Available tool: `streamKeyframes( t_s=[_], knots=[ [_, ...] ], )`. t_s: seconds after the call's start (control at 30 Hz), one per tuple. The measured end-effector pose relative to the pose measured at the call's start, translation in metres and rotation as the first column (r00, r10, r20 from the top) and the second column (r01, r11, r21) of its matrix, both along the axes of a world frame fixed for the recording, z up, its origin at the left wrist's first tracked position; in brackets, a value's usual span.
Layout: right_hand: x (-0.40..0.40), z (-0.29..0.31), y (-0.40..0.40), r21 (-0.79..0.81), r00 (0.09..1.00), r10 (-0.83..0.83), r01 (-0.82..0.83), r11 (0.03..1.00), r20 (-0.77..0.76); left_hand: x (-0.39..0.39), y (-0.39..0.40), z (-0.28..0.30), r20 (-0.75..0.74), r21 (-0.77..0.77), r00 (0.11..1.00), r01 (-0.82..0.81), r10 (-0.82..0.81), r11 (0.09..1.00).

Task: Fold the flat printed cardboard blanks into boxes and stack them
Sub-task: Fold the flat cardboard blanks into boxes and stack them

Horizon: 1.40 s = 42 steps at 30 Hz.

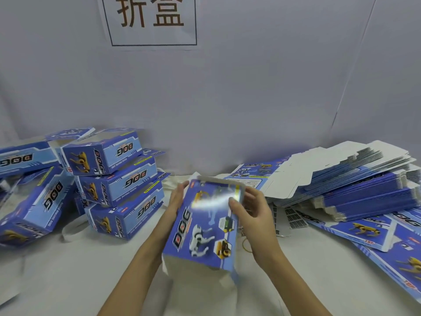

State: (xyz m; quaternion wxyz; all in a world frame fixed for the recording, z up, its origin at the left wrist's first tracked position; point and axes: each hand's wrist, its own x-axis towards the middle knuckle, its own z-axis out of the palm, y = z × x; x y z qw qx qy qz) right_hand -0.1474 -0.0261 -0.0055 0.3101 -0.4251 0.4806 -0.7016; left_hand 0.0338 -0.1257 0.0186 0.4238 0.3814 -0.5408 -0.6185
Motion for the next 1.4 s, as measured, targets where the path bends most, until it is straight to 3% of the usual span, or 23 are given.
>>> streamKeyframes(
  t_s=[0.1, 0.2, 0.27, 0.37, 0.47, 0.5, 0.57, 0.67, 0.77, 0.83, 0.9, 1.07, 1.2, 1.4],
  knots=[
    [-0.003, 0.004, 0.001, -0.082, 0.989, -0.102, 0.111, 0.990, 0.103, 0.020, 0.014, -0.012, -0.185, 0.134, 0.974, 0.154, -0.128, 0.979],
    [-0.006, 0.009, 0.002, -0.119, 0.979, -0.107, 0.129, 0.984, 0.173, 0.032, 0.010, -0.012, -0.298, 0.168, 0.955, 0.052, 0.001, 0.984],
    [-0.007, 0.010, 0.001, -0.127, 0.974, -0.110, 0.137, 0.982, 0.197, 0.036, 0.009, -0.008, -0.204, 0.132, 0.977, -0.035, 0.062, 0.991],
    [-0.011, 0.013, 0.001, -0.135, 0.963, -0.141, 0.175, 0.975, 0.230, 0.042, 0.004, -0.011, 0.032, -0.146, 0.951, -0.300, 0.308, 0.943],
    [-0.017, 0.015, -0.002, -0.134, 0.929, -0.153, 0.208, 0.969, 0.337, 0.044, -0.001, -0.009, -0.065, -0.199, 0.903, -0.429, 0.425, 0.881],
    [-0.017, 0.014, -0.003, -0.129, 0.910, -0.156, 0.220, 0.967, 0.385, 0.042, -0.001, -0.009, -0.115, -0.149, 0.908, -0.416, 0.402, 0.897],
    [-0.012, 0.012, -0.005, -0.113, 0.865, -0.165, 0.245, 0.963, 0.473, 0.033, 0.003, -0.011, -0.254, 0.004, 0.949, -0.192, 0.186, 0.981],
    [-0.008, 0.009, -0.007, -0.073, 0.803, -0.187, 0.275, 0.959, 0.566, 0.015, 0.014, -0.017, -0.461, 0.059, 0.880, 0.163, -0.118, 0.985],
    [-0.010, 0.011, -0.004, -0.066, 0.756, -0.142, 0.238, 0.969, 0.639, 0.005, 0.017, -0.022, -0.593, 0.056, 0.795, 0.198, -0.127, 0.979],
    [-0.005, 0.010, -0.003, -0.036, 0.795, -0.126, 0.183, 0.983, 0.594, -0.006, 0.021, -0.026, -0.512, 0.014, 0.844, 0.192, -0.158, 0.981],
    [0.008, 0.003, -0.003, 0.031, 0.883, -0.143, 0.145, 0.989, 0.448, -0.021, 0.030, -0.028, -0.394, 0.012, 0.907, 0.165, -0.147, 0.986],
    [0.030, -0.005, 0.000, 0.089, 0.992, -0.084, 0.075, 0.993, 0.098, -0.026, 0.031, -0.031, -0.449, 0.216, 0.879, -0.068, 0.161, 0.974],
    [0.021, 0.006, 0.000, 0.089, 0.982, -0.004, -0.013, 0.996, 0.187, -0.008, 0.018, -0.030, -0.406, 0.215, 0.898, -0.083, 0.166, 0.973],
    [0.013, 0.010, 0.003, 0.060, 0.985, -0.036, 0.026, 0.998, 0.169, -0.011, 0.018, -0.033, -0.385, 0.197, 0.916, -0.037, 0.112, 0.980]
  ],
)
